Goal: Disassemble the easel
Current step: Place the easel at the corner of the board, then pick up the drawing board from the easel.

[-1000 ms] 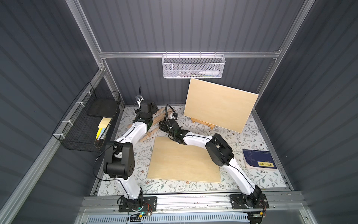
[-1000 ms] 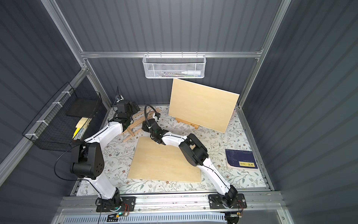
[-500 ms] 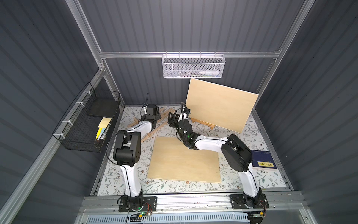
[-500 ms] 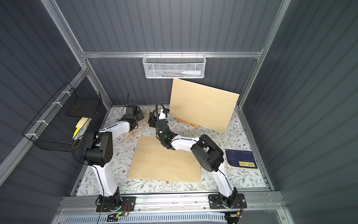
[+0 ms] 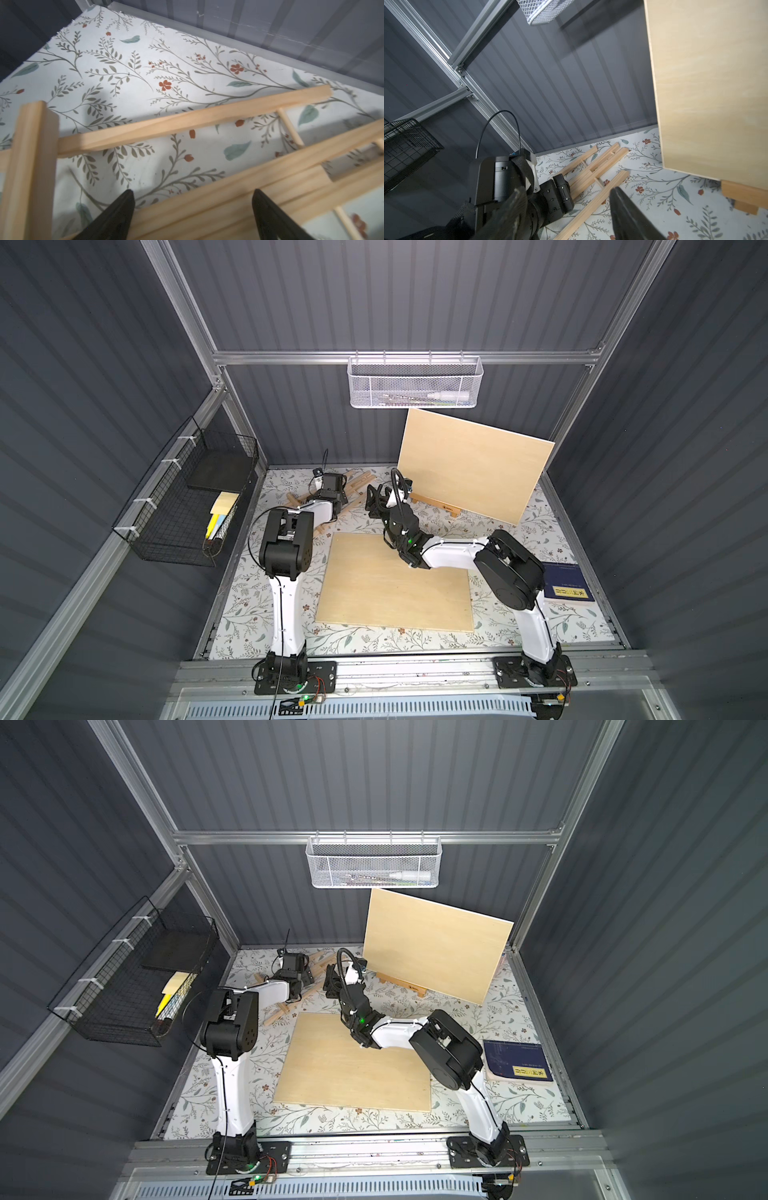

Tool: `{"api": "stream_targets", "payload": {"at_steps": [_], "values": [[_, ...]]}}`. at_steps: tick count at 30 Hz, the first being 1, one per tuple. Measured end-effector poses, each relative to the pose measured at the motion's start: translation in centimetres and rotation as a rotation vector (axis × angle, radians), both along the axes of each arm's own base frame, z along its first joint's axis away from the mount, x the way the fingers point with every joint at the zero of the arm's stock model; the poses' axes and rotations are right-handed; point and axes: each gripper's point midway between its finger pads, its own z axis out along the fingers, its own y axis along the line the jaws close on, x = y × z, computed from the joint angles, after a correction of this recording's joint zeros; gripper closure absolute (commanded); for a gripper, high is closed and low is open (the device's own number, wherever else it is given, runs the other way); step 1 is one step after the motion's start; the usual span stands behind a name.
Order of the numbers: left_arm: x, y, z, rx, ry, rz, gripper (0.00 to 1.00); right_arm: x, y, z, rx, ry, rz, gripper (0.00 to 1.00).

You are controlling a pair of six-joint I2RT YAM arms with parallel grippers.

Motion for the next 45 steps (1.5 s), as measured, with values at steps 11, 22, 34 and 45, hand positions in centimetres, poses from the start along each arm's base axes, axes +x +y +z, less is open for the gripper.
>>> {"api": "stream_targets", "payload": {"at_steps": [11, 22, 34, 45], "values": [[0.8, 2.2, 0.0, 0.042, -0.029, 0.068, 0.06, -0.3, -0.1, 0.6, -0.011, -0.025, 0.008, 0.34], [-0.2, 1.1, 5.4, -0.002, -0.078, 0.013, 0.01, -3.9, -3.7, 10.4, -0.060, -0.177, 0.035, 0.21], [-10.1, -13.2, 29.1, -0.271, -0.600, -0.419, 0.01, -8.7, -27.1, 15.5, 0.013, -0.060, -0.177, 0.04], [-15.3, -21.5, 30.8, -0.418, -0.652, -0.731, 0.01, -15.9, -43.5, 12.4, 0.097, 0.066, -0.617, 0.01]]}}
